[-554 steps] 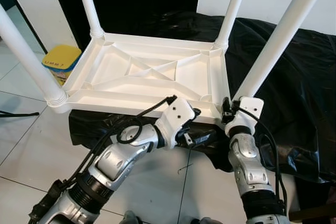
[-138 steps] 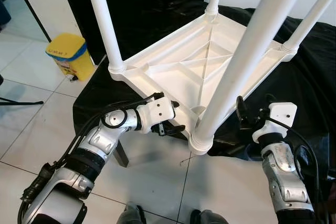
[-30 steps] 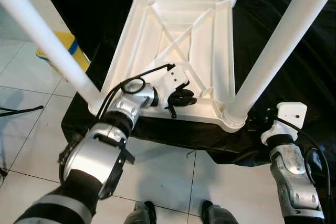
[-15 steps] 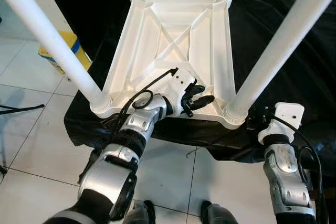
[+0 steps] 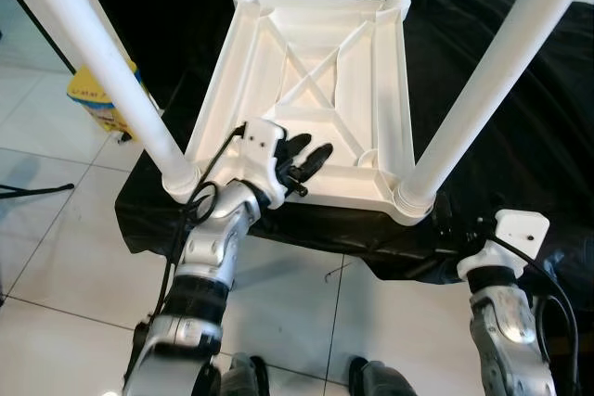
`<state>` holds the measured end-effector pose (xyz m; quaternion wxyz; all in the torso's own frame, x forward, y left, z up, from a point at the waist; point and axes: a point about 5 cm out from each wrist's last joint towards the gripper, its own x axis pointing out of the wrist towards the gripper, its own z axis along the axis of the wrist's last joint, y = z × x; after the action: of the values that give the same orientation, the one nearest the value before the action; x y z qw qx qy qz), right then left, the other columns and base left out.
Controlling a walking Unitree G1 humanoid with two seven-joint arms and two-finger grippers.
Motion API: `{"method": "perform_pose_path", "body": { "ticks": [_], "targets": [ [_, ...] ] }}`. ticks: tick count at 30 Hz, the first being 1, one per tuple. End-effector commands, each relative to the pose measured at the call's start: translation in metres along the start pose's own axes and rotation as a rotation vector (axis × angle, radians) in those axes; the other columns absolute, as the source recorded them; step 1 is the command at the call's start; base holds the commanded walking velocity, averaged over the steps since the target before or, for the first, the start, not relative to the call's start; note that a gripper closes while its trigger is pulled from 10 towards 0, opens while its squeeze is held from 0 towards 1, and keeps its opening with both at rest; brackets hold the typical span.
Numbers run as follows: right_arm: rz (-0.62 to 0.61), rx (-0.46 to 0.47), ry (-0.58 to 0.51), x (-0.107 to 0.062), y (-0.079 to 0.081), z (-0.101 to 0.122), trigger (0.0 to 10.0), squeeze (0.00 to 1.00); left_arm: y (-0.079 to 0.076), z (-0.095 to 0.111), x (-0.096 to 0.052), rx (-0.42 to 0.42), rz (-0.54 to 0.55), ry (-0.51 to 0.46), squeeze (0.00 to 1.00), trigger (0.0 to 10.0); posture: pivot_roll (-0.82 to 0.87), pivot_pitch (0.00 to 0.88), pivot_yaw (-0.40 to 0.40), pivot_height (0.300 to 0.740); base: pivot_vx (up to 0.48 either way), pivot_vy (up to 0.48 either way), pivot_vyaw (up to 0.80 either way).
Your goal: Building children table
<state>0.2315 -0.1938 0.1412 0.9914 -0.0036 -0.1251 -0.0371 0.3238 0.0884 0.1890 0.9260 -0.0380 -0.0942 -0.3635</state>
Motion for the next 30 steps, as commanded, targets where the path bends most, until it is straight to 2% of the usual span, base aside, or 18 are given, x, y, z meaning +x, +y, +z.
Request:
{"method": "perform_pose_path", "body": {
  "ticks": [1,3,4,12,14,17,18,26,30],
  "targets": [
    [0.107,0.001,-0.005,-0.001,0.01,0.003,10.0,0.0,-0.001,-0.001,-0.011,0.027,0.021,0.008,0.0,10.0,-0.02,0.133,-0.026,0.74,0.0,0.0,0.0],
    [0.107,0.001,-0.005,-0.001,0.01,0.003,10.0,0.0,-0.001,-0.001,-0.011,0.027,0.021,0.008,0.0,10.0,-0.02,0.133,-0.026,0.74,0.0,0.0,0.0],
    [0.181,0.006,0.002,0.001,0.011,0.005,10.0,0.0,0.001,-0.001,-0.02,0.037,0.049,0.042,0.0,10.0,-0.02,0.135,-0.039,0.74,0.0,0.0,0.0],
    [0.321,0.015,0.026,0.005,0.011,0.01,10.0,0.0,0.001,0.0,-0.023,0.026,0.062,0.069,0.0,10.0,-0.01,0.134,-0.044,0.74,0.0,0.0,0.0],
    [0.414,0.002,0.05,0.007,0.006,0.014,10.0,0.0,-0.005,0.0,-0.022,0.053,0.039,0.093,0.0,10.0,-0.02,0.125,-0.037,0.74,0.0,0.0,0.0],
    [0.436,-0.006,0.056,0.008,0.005,0.015,10.0,0.0,-0.007,0.001,-0.022,0.065,0.034,0.103,0.0,10.0,-0.02,0.124,-0.036,0.74,0.0,0.0,0.0],
    [0.505,-0.012,0.091,0.005,0.001,0.016,10.0,0.0,-0.011,0.001,-0.021,0.07,0.012,0.118,0.0,10.0,-0.02,0.122,-0.028,0.74,0.0,0.0,0.0],
    [0.653,-0.016,0.163,-0.002,-0.005,0.02,10.0,0.0,-0.021,0.0,-0.022,0.084,-0.064,0.148,0.0,10.0,-0.01,0.109,-0.015,0.74,0.0,0.0,0.0],
    [0.661,-0.026,0.158,0.004,-0.006,0.02,10.0,0.0,-0.024,0.002,-0.021,0.101,-0.096,0.153,0.0,10.0,-0.01,0.107,-0.016,0.74,0.0,0.0,0.0]
  ]
}}
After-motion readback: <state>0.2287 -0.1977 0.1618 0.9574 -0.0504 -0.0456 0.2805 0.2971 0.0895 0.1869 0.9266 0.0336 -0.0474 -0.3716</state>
